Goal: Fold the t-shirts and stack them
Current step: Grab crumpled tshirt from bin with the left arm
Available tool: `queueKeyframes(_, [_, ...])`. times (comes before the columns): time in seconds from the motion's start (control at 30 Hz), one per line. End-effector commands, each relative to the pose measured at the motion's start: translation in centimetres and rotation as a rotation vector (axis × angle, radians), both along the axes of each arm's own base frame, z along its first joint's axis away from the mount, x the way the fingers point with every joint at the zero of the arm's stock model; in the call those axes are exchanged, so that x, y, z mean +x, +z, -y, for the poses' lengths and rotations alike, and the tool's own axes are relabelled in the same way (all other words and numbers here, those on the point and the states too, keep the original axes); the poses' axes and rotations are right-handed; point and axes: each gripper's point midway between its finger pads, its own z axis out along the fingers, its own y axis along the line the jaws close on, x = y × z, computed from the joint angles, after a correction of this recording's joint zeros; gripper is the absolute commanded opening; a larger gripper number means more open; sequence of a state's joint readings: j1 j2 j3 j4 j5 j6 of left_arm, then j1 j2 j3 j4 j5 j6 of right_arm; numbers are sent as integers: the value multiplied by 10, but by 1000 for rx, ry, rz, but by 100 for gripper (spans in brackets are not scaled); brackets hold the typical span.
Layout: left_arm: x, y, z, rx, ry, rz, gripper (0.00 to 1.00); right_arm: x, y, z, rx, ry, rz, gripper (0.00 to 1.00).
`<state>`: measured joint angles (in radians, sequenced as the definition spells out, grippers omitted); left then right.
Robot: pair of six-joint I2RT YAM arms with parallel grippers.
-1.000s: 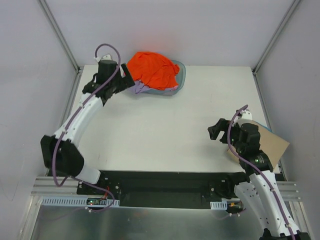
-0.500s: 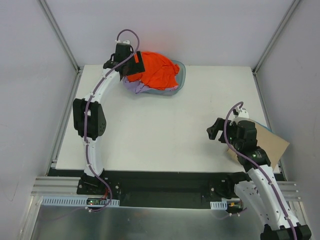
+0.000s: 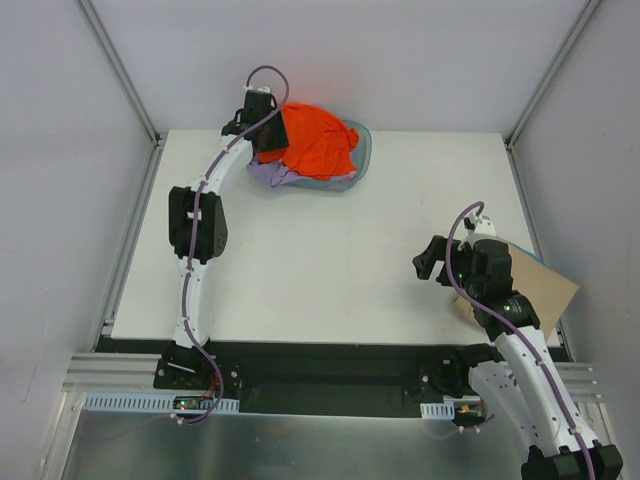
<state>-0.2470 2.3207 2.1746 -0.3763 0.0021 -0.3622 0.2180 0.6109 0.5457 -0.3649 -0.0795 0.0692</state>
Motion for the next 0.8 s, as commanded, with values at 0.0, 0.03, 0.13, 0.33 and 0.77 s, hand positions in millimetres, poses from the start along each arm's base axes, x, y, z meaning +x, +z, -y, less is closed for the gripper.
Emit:
queueKeyframes(0.0, [10,22,10,-62,-38,50,35,4,13,-4,3,20,36,97])
queueKeyframes(0.03, [10,20,11,-64,-43,46,23,4,13,-3,3,20,36,97])
queueKeyframes(0.13, [11,28,12,-73,-49,60,9,5,13,-4,4,21,37,97])
queueKeyframes(0.33, [7,68,22,-120,-100,123,0,5,13,-3,2,17,34,97])
queueKeyframes(0.77, [-58,239,67,-254,-318,399,0,4,14,-3,5,14,39,97])
